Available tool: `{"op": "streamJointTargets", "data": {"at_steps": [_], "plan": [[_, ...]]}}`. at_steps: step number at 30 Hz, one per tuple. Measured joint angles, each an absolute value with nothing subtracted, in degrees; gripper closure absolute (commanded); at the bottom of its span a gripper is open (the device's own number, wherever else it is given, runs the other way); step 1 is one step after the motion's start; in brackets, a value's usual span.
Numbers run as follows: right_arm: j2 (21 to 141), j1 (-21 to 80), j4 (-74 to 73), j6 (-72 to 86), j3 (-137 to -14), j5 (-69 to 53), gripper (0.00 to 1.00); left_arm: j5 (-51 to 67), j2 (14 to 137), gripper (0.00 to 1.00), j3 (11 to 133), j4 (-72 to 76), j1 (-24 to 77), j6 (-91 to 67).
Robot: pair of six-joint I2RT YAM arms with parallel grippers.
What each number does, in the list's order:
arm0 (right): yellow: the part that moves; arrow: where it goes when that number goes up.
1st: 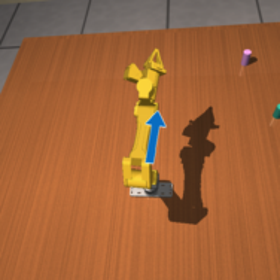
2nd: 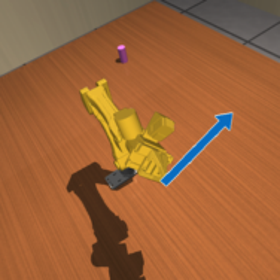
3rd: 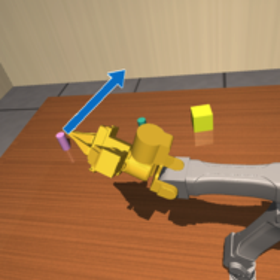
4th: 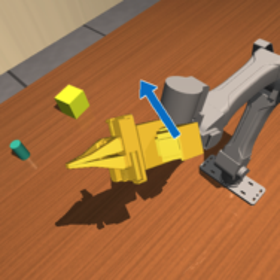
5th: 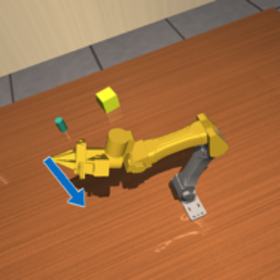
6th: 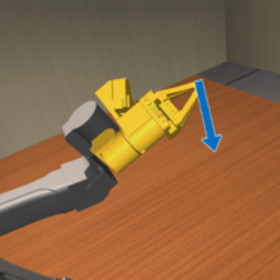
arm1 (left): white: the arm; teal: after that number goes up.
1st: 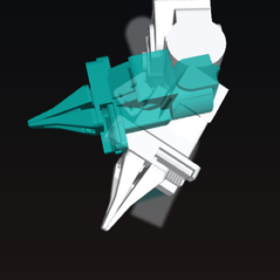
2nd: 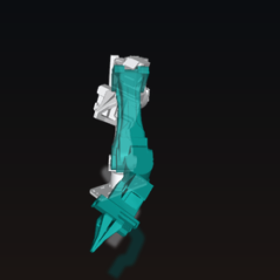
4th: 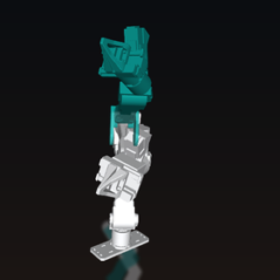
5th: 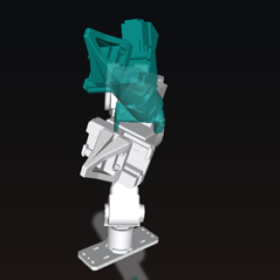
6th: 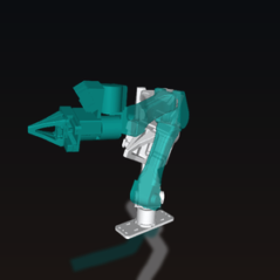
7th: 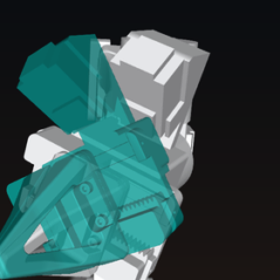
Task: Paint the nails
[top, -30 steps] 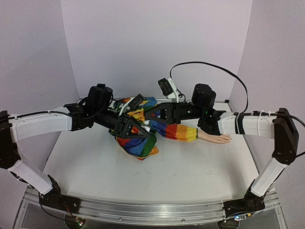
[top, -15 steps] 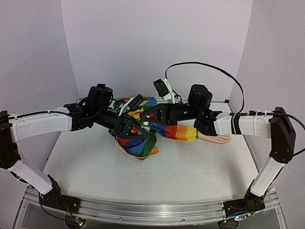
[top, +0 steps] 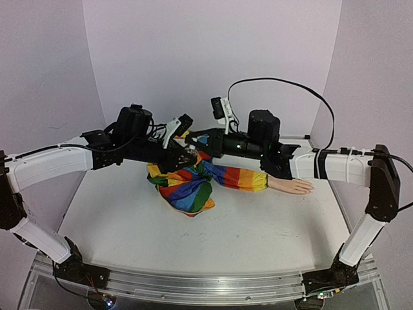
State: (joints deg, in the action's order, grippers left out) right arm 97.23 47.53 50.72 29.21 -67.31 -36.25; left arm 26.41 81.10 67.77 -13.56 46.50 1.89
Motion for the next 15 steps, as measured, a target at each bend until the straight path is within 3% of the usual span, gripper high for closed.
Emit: {"op": "streamJointTargets", "data": {"at_steps": [6, 10, 15], "plan": [[98.59, 55.55, 39.99, 30.94, -74.76, 3.95, 1.0, 12.75, 84.58, 1.0, 71.5, -11.29, 45.82, 2.74], [103.22, 60.05, 32.4, 32.03, -82.52, 22.52, 0.99, 9.15, 86.13, 1.0, 71.53, -10.44, 45.84, 2.42], [104.05, 61.78, 27.68, 31.38, -85.01, 29.26, 0.71, 7.38, 86.08, 1.0, 69.36, -7.2, 46.59, 1.34]]}}
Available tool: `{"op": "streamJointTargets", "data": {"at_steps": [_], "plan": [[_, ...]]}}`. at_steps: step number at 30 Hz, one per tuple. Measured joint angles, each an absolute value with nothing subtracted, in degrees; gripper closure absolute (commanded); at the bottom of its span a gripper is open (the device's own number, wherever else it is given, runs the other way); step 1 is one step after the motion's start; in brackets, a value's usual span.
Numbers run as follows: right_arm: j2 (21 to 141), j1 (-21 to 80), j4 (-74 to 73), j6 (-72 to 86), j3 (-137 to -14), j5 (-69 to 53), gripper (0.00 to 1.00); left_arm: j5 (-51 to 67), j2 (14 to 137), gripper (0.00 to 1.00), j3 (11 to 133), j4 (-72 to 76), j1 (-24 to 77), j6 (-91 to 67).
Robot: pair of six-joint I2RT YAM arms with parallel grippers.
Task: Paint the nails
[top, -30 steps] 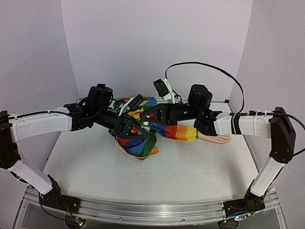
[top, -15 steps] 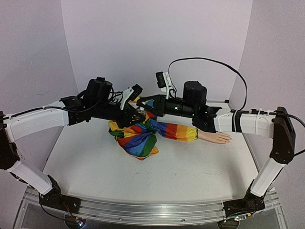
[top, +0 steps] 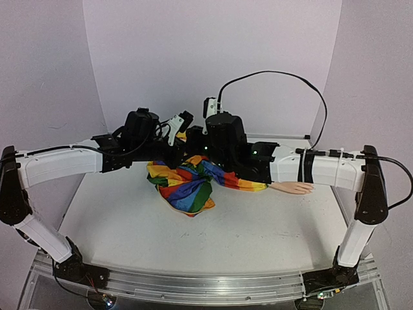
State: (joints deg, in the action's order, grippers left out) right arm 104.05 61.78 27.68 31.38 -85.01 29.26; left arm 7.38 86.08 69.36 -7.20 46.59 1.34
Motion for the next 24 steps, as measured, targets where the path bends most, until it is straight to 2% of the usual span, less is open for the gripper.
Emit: {"op": "streamJointTargets", "data": {"at_steps": [6, 11, 16, 21, 24], "plan": [[100.57, 62.81, 22.31, 29.61, -81.76, 24.88, 0.28, 3.84, 81.91, 1.0, 61.84, 0.03, 45.93, -1.17], [94.59, 62.63, 19.73, 24.86, -77.25, 15.51, 0.12, 2.87, 75.55, 1.0, 55.59, 3.36, 45.78, -3.01], [86.72, 59.7, 20.62, 20.58, -70.11, 1.54, 0.1, 7.94, 70.54, 1.0, 52.84, 3.7, 44.88, -4.03], [83.22, 50.41, 28.23, 20.88, -63.86, -18.35, 0.15, 24.67, 69.1, 1.0, 53.1, 4.14, 44.62, -4.73], [83.94, 48.53, 32.45, 21.93, -63.64, -27.62, 0.18, 34.52, 69.84, 1.0, 53.8, 4.16, 44.73, -5.63]]}}
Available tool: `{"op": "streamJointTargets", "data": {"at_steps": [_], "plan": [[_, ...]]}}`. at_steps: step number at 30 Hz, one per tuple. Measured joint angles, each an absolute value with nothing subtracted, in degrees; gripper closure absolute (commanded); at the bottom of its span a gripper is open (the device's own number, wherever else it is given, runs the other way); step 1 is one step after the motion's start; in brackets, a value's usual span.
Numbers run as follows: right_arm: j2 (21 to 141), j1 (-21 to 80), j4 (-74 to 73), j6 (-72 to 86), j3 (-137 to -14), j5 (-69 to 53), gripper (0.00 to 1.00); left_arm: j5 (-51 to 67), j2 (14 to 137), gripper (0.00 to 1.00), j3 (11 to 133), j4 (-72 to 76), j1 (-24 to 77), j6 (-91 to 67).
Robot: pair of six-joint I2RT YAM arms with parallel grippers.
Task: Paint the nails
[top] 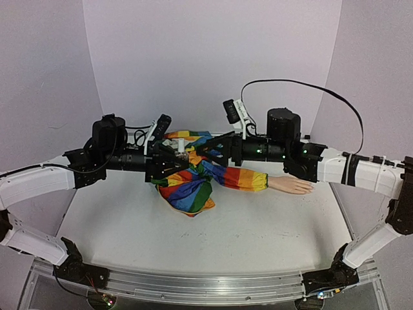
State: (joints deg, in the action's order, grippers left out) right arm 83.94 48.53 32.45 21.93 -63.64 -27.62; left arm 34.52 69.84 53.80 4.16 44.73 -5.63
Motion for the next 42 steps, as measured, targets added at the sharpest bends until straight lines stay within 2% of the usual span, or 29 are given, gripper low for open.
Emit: {"op": "streamJointTargets", "data": {"at_steps": [5, 12, 25, 40, 42], "plan": [[85.58, 49.58, 38.72, 24.1, -63.96, -38.2, 0.27, 45.63, 72.2, 1.0, 55.35, 4.23, 44.73, -7.05], [90.56, 49.78, 43.48, 27.86, -66.48, -47.24, 0.48, 52.47, 75.33, 1.0, 56.99, 4.19, 44.73, -8.47], [94.85, 49.78, 46.61, 31.75, -70.78, -53.15, 0.65, 55.4, 75.53, 1.0, 56.99, 4.19, 44.73, -8.97], [96.64, 49.69, 48.86, 31.77, -71.35, -54.89, 1.0, 55.86, 75.64, 1.0, 56.99, 4.08, 44.71, -9.69], [96.64, 49.69, 48.86, 31.68, -71.33, -54.78, 1.0, 55.22, 75.64, 1.0, 56.99, 4.1, 44.71, -9.65]]}}
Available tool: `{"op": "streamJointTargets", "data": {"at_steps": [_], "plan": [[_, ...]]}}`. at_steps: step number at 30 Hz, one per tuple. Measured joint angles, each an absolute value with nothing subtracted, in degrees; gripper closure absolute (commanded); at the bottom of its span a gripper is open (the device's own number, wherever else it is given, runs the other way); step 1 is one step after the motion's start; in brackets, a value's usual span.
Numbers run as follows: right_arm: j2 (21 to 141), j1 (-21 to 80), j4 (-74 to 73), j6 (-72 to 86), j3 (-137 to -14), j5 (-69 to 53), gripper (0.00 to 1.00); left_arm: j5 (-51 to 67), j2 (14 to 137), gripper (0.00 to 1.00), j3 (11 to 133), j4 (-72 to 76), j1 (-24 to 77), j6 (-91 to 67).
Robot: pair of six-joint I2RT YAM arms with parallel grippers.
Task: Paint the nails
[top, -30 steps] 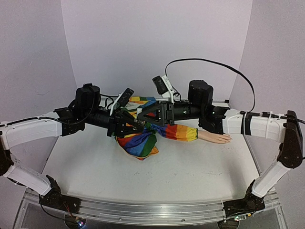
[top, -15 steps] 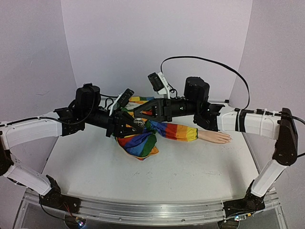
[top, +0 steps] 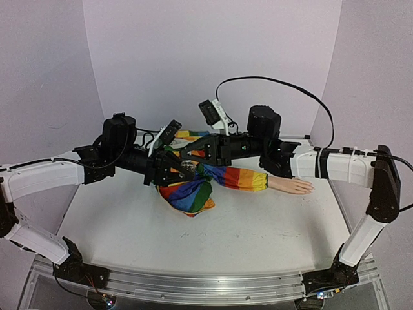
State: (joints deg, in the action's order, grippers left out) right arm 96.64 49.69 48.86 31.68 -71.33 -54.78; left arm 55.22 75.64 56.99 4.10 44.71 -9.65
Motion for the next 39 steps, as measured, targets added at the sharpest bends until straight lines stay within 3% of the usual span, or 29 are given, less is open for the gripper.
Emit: {"op": "streamJointTargets", "data": {"at_steps": [9, 16, 21, 26, 33, 35, 39], "plan": [[96.64, 49.87, 44.53, 26.04, -70.48, -43.18, 1.0, 40.16, 75.44, 1.0, 57.65, -0.45, 44.97, -6.9], [100.29, 57.98, 33.58, 25.47, -77.87, -2.7, 1.0, 16.71, 76.62, 1.0, 61.19, -7.97, 45.21, -4.47], [104.66, 62.98, 28.8, 29.71, -82.26, 17.85, 1.0, 10.33, 78.91, 1.0, 61.93, -10.98, 45.78, -4.47], [105.01, 64.12, 24.75, 29.93, -84.44, 22.24, 0.71, 9.02, 79.02, 1.0, 61.47, -9.91, 46.63, -4.78], [100.84, 64.58, 21.39, 27.57, -82.76, 14.41, 0.3, 5.69, 74.13, 1.0, 55.05, -4.49, 45.58, -6.02], [98.15, 63.94, 20.45, 26.44, -80.62, 11.05, 0.25, 5.78, 72.73, 1.0, 53.69, -3.77, 45.58, -6.33], [92.42, 60.58, 21.56, 25.43, -74.72, -0.64, 0.24, 7.27, 70.76, 1.0, 53.08, -2.81, 45.34, -7.44]]}}
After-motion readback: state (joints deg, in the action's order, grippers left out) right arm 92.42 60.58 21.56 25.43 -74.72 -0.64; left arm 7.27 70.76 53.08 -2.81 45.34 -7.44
